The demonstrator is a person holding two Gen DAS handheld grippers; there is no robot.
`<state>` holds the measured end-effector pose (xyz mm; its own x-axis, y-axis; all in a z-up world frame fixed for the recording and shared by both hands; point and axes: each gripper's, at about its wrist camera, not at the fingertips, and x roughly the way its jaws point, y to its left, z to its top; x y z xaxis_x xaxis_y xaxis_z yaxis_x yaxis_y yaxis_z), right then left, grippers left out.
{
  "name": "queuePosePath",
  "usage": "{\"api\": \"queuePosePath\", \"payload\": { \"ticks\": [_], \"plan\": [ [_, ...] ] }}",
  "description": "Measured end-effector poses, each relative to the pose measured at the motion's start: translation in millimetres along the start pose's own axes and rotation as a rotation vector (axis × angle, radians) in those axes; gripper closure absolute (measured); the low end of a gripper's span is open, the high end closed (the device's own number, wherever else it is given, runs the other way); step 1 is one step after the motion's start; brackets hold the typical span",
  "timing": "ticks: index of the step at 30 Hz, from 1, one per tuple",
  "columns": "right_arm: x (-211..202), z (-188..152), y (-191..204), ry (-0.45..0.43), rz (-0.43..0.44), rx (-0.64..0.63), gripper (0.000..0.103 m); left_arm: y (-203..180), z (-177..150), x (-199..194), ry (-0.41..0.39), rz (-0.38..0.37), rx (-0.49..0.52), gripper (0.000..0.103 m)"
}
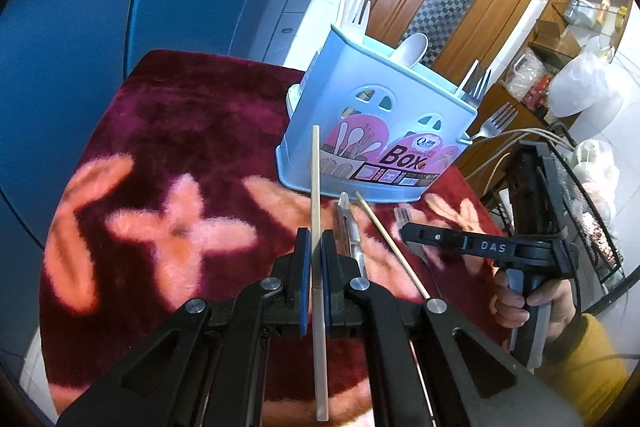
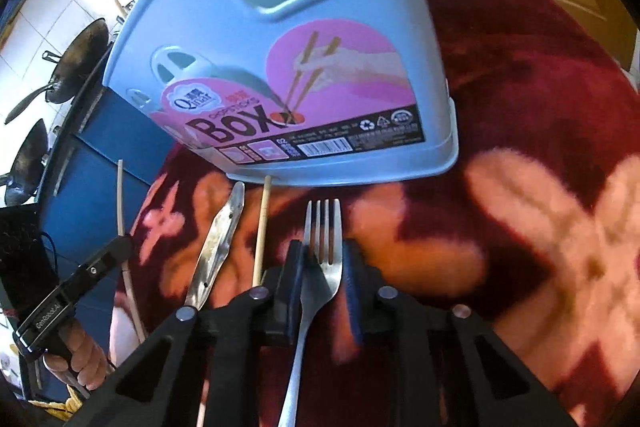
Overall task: Organize utensils
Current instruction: 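Lift the chopstick and fork and carry both over the blue caddy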
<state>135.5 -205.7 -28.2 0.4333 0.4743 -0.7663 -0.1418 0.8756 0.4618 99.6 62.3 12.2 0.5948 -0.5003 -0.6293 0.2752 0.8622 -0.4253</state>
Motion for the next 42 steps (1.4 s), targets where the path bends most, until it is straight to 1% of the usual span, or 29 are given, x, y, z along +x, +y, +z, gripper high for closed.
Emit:
{"api": "queuePosePath", "payload": {
  "ticks": [1,2,4,6,10,14,21,26,29,33,38,42],
  "plan": [
    [-2,-1,-1,-0.006,-0.001,0.005,0.09,1,1,0,0.0,-0.006,-0.003,0.1],
    [-3,-2,-2,-0.015,0.001,0.022,0.094,3,1,0,-0.001,-0.012,-0.004,0.1],
    [-9,-5,-6,-0.045,0.01,0.054,0.096,2,2,0,-0.004,-0.019,0.003,0.1],
    [-16,-9,-4,-0.079,-0.001,0.057,0.1,-1,4,-1,-0.008,-0.026,0.019,0.1],
    [-40,-22,5,-0.173,-0.048,0.04,0.1,-11,4,-4,-0.016,-0.041,0.052,0.1],
    [-67,-33,22,-0.274,-0.095,-0.022,0.1,-20,6,-14,-0.059,-0.039,0.056,0.1],
    [-114,-57,59,-0.511,-0.201,-0.175,0.1,-36,13,-33,-0.141,-0.019,0.046,0.1],
    [-138,-63,72,-0.629,-0.241,-0.224,0.1,-52,19,-44,-0.194,0.003,0.057,0.1],
    [-149,-60,73,-0.681,-0.24,-0.236,0.1,-61,24,-48,-0.22,0.018,0.066,0.1],
    [-161,-53,75,-0.725,-0.228,-0.253,0.1,-71,32,-48,-0.242,0.033,0.073,0.1],
    [-174,-42,73,-0.762,-0.229,-0.268,0.1,-82,48,-47,-0.27,0.046,0.085,0.1],
    [-182,-30,69,-0.789,-0.229,-0.266,0.1,-89,64,-49,-0.307,0.052,0.084,0.1]
  ]
}}
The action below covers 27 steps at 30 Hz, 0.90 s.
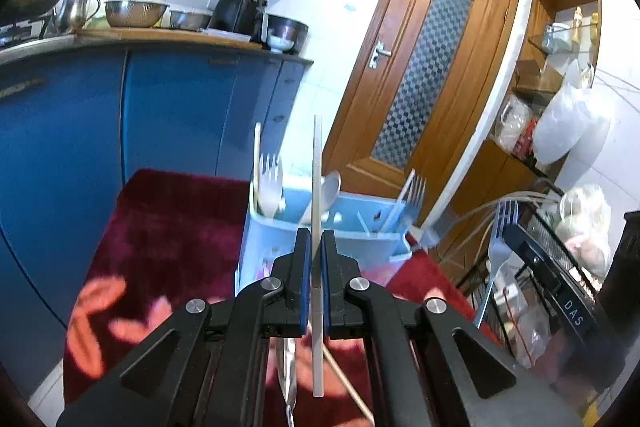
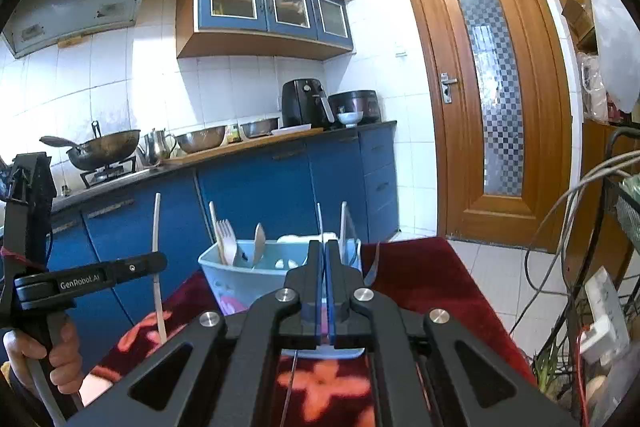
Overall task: Organize utensils
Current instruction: 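Lift the chopstick and fork and carry both over the blue caddy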
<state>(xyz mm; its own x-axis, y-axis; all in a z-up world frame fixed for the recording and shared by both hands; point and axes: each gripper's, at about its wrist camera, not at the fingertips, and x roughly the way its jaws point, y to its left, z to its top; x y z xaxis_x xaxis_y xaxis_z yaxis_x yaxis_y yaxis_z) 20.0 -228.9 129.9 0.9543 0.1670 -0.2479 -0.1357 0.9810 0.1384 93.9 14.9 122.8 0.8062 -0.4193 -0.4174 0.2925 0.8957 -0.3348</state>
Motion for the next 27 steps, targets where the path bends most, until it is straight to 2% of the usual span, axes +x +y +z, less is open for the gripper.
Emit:
{"api": "queuePosePath", "payload": {
  "ticks": [10,17,21,27],
  "plan": [
    [22,33,-7,-0.058,-0.013,-0.025,0.1,-13,50,15,-0.157,0.021,0.036,0.1],
    [46,49,-6,-0.082,-0.021,-0.03,0.1,-13,73,41,-0.253,0.079,0.058,0.1],
    [59,55,-2,-0.108,-0.043,-0.05,0.1,-13,77,61,-0.276,0.122,0.088,0.1],
    [85,55,6,-0.152,-0.109,-0.106,0.1,-3,63,85,-0.253,0.135,0.08,0.1]
  ]
}}
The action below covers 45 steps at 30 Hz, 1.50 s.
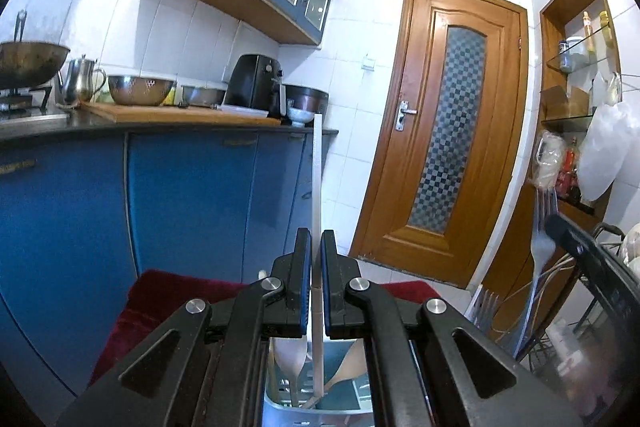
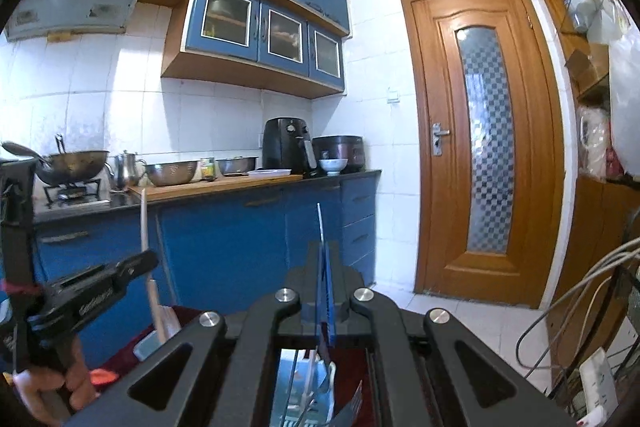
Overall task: Organize utensils
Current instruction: 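Lift the chopstick and fork and carry both over the blue caddy, then open both tools to release the chopstick and fork into the caddy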
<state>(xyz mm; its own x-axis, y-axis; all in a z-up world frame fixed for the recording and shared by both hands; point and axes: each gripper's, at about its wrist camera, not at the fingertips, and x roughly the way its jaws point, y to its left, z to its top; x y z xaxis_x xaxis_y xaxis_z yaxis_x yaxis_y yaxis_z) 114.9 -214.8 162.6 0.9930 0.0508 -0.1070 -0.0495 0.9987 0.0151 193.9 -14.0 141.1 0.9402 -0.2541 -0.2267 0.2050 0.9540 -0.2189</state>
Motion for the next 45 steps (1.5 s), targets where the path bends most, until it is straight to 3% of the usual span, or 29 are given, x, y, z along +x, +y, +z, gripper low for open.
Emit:
{"api": "queuePosePath", "payload": {
  "ticks": [8,26,28,31,45],
  "plan": [
    [26,-19,8,-0.034,-0.052,-0.041,0.1,7,-24,9,0.013,-0.003,-0.002,0.1],
    [34,-52,14,0.104,0.03,-0.044,0.1,7,-55,12,0.089,-0.036,0.023,0.1],
    [34,-53,13,0.115,0.041,-0.031,0.097,6,-57,11,0.098,-0.033,0.021,0.099],
    [30,-52,12,0.113,0.055,-0.016,0.087,8,-58,10,0.116,-0.04,0.001,0.083],
    [-5,-38,11,0.133,0.089,0.055,0.08,6,-53,-26,0.151,-0.031,0.015,0.082]
  ]
}}
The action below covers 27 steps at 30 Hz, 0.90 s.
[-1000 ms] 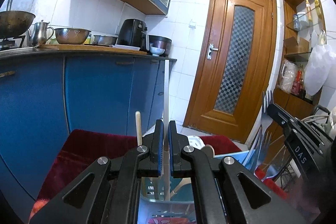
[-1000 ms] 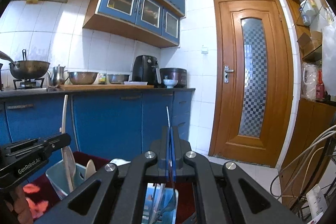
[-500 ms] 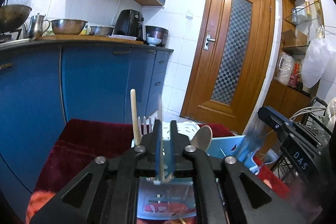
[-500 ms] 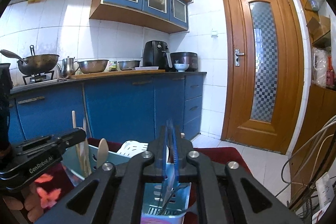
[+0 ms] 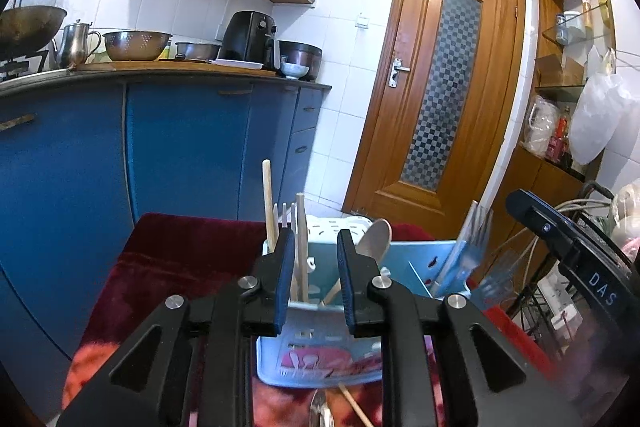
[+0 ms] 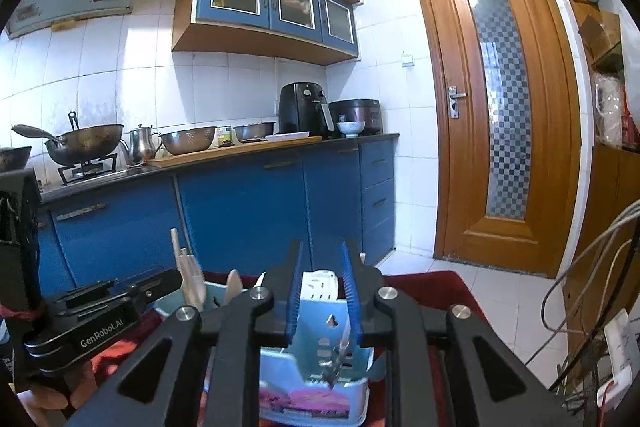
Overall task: Organize utensils
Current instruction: 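Open both tools to release the chopstick and fork into the caddy, then move both open tools back toward the remaining knife and chopstick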
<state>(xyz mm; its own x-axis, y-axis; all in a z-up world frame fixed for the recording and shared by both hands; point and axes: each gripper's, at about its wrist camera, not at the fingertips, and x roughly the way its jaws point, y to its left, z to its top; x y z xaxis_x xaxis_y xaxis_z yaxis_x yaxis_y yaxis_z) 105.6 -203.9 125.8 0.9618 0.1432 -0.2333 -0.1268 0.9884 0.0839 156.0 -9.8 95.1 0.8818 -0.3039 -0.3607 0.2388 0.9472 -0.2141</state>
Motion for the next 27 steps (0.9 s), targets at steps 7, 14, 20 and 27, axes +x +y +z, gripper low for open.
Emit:
{"api": "queuePosePath", "payload": {
  "ticks": [7,14,20,27],
  "plan": [
    [-22,-3,6,0.068,0.029,0.024,0.075,-3,-4,-31,0.021,0.004,0.018,0.082],
    [-44,-12,16,0.134,0.043,0.007,0.075,-1,-13,-54,0.076,0.029,0.017,0.082],
    [-60,-19,22,0.168,0.055,0.002,0.072,1,-20,-68,0.117,0.034,0.007,0.082],
    [-71,-30,23,0.211,0.042,0.007,0.071,2,-31,-78,0.167,0.047,0.013,0.082]
  ]
}}
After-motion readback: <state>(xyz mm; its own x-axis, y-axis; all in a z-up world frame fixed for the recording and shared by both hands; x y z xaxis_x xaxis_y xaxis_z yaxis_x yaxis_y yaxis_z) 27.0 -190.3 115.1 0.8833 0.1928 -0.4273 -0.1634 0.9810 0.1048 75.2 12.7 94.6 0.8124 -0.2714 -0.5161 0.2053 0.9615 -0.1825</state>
